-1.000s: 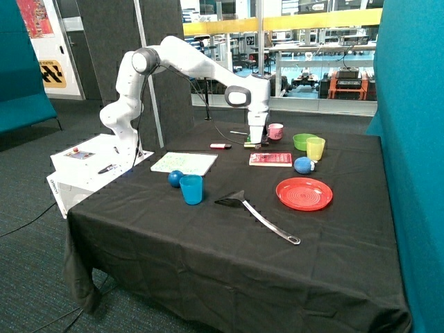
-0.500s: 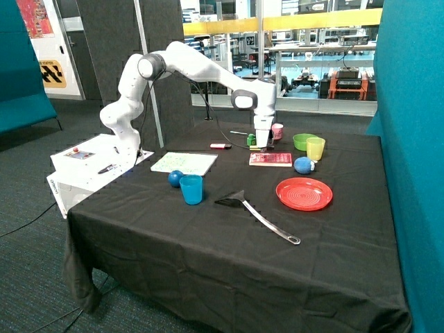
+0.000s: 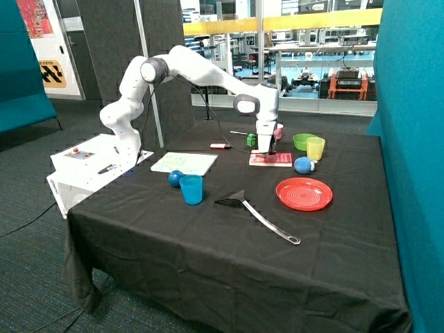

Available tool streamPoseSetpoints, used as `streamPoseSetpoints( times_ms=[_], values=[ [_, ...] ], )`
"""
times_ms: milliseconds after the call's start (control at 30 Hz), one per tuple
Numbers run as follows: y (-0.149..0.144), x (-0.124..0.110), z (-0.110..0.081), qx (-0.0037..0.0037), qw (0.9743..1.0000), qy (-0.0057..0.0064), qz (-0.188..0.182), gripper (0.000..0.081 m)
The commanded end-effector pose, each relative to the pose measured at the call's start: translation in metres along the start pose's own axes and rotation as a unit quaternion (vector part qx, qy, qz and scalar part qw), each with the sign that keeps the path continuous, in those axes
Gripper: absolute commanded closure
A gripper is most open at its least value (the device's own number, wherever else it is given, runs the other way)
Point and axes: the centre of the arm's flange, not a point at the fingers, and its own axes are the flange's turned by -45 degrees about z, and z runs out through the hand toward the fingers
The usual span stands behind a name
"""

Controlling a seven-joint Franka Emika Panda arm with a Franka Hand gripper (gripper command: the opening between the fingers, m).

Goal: Put a highlighter on each book

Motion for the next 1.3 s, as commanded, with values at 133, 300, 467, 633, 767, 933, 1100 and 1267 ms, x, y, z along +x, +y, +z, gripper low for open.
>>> streamPoseSetpoints(
  times_ms=[133,300,467,633,767,933,1100,1267],
  values=[
    [0.003,0.006,0.016,0.00114,1.0000,0.0026,0.002,0.0808],
    [-0.001,0.011,0.018,0.00113,1.0000,0.0026,0.000,0.0808],
    [-0.004,0.015,0.018,0.00113,1.0000,0.0026,-0.002,0.0808],
    [-0.006,0.016,0.014,0.00112,1.0000,0.0026,-0.006,0.0636],
    [-0.006,0.015,0.012,0.00112,1.0000,0.0026,-0.007,0.0448],
    [-0.005,0.013,0.009,0.00111,1.0000,0.0026,-0.008,0.0302],
    [-0.005,0.011,0.006,0.00111,0.9999,0.0026,-0.010,0.0191],
    [-0.004,0.007,0.007,0.00111,0.9999,0.0026,-0.010,0.0106]
  ],
)
